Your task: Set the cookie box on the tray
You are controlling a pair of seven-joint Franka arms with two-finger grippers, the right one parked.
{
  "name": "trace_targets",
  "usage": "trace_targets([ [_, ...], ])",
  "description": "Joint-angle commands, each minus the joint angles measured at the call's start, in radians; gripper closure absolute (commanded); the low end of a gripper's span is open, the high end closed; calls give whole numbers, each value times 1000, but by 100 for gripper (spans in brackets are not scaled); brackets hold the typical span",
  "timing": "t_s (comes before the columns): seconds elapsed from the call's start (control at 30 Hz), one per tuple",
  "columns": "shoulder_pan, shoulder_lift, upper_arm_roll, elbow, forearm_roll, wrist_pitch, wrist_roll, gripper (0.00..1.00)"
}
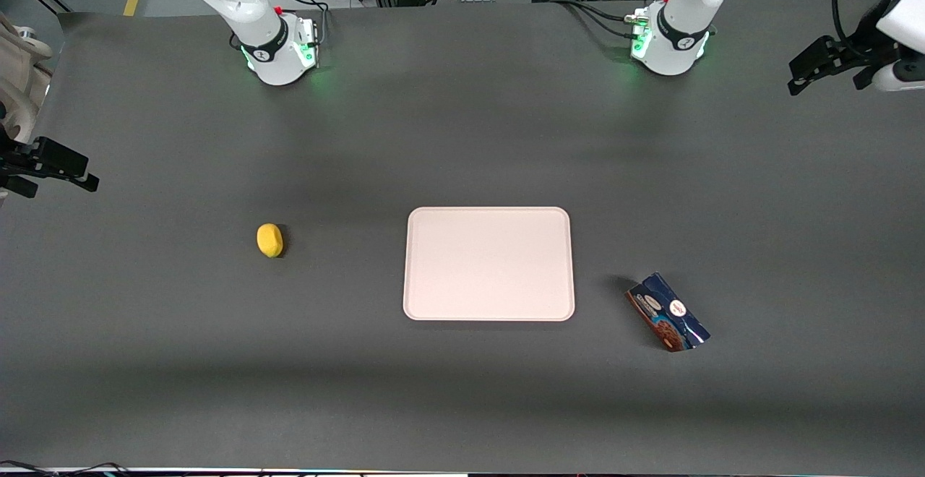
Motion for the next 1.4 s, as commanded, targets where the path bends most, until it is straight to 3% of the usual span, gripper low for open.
trace_targets([
  [0.0, -9, 79, -1, 139, 3, -50, -15, 0],
  [0.3, -12, 308, -36, 491, -9, -167, -170, 0],
  [0.43, -12, 417, -50, 579, -14, -161, -311, 0],
  [0.67, -15, 576, -71, 613, -10, -80, -483, 0],
  [1.37, -21, 984, -110, 604, -5, 466, -841, 0],
])
